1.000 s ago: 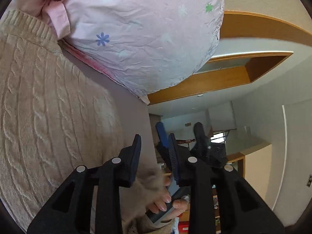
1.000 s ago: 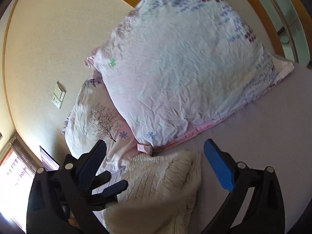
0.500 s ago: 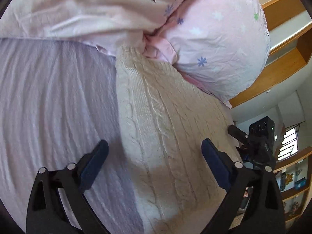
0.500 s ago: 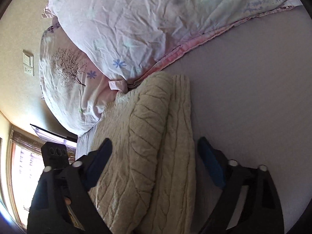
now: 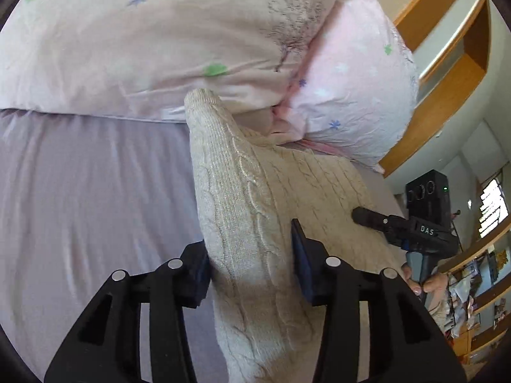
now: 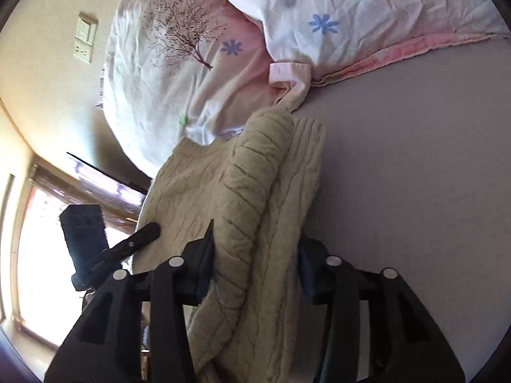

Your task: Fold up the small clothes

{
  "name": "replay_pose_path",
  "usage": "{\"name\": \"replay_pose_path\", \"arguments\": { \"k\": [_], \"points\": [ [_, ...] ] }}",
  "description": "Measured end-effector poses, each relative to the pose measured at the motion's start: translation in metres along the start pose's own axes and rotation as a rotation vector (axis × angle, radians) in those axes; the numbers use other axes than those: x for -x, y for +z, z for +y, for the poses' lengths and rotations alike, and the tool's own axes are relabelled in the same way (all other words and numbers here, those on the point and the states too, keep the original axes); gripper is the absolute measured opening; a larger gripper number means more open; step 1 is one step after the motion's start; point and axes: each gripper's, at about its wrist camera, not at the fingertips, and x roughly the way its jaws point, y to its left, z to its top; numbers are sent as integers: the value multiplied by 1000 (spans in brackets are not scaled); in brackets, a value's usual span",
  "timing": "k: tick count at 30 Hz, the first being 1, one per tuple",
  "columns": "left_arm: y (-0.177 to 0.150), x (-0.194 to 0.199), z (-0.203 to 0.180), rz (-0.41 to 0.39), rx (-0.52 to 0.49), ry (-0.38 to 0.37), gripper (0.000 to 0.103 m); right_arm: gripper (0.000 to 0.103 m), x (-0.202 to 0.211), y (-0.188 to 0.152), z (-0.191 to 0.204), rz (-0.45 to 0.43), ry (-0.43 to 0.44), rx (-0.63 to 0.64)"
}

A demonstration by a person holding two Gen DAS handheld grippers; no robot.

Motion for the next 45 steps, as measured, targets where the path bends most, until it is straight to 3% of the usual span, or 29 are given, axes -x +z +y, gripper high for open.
{"name": "replay_pose_path", "arguments": {
  "k": [1,3,4,5,8,9,10,11,13,15,17,19,20,21,22,23,24,26,35,37,43,45],
  "points": [
    [-2,11,9,0,24,-1,46,50,10,-2,2,-46,-13,-6],
    [-10,33,14,-90,9,21,47,50,40,-7,6,-162,32,-3],
    [-15,44,12,-133,-19,28,54,50,52,-10,8,-192,41,3],
    [-16,51,5,-164,-36,23,64,50,58,-14,12,-196,45,15],
    [-22,59,-15,-200,-68,-58,72,49,42,-15,28,-136,26,41],
    [-24,56,-22,-186,-83,-74,74,37,31,-15,32,-95,-9,51],
    [-25,50,-30,-166,-97,-75,75,18,20,-15,33,-56,-39,56],
    [-27,43,-35,-144,-108,-60,75,10,13,-16,34,-38,-64,53],
    [-29,36,-41,-118,-110,-29,75,9,22,-16,26,-117,-144,-5],
    [-39,46,-39,-134,-111,-16,75,9,38,-17,25,-193,-283,-13],
    [-49,54,-38,-146,-120,18,78,10,37,-17,32,-190,-363,24],
    [-63,59,-38,-133,-129,42,87,18,45,-25,36,-206,-343,39],
    [-71,60,-38,-118,-130,67,93,33,52,-31,39,-223,-353,44],
    [-80,59,-39,-107,-124,120,96,69,63,-40,43,-243,-370,54],
    [-89,59,-39,-102,-117,191,102,83,73,-49,47,-262,-360,79],
    [-96,59,-40,-102,-114,259,102,91,83,-61,52,-276,-340,114],
    [-104,57,-42,-101,-114,314,102,92,90,-72,50,-273,-346,139],
    [-114,50,-44,-76,-120,360,102,101,90,-92,58,-254,-437,160],
    [-122,10,-55,57,-187,489,102,101,35,-135,71,-72,-537,296],
    [-123,7,-57,47,-197,528,102,101,26,-137,75,-62,-555,310],
    [-126,8,-54,8,-171,545,102,101,7,-147,83,-35,-666,370],
    [-126,9,-54,4,-175,543,102,101,7,-148,82,-43,-662,361]
  ]
}}
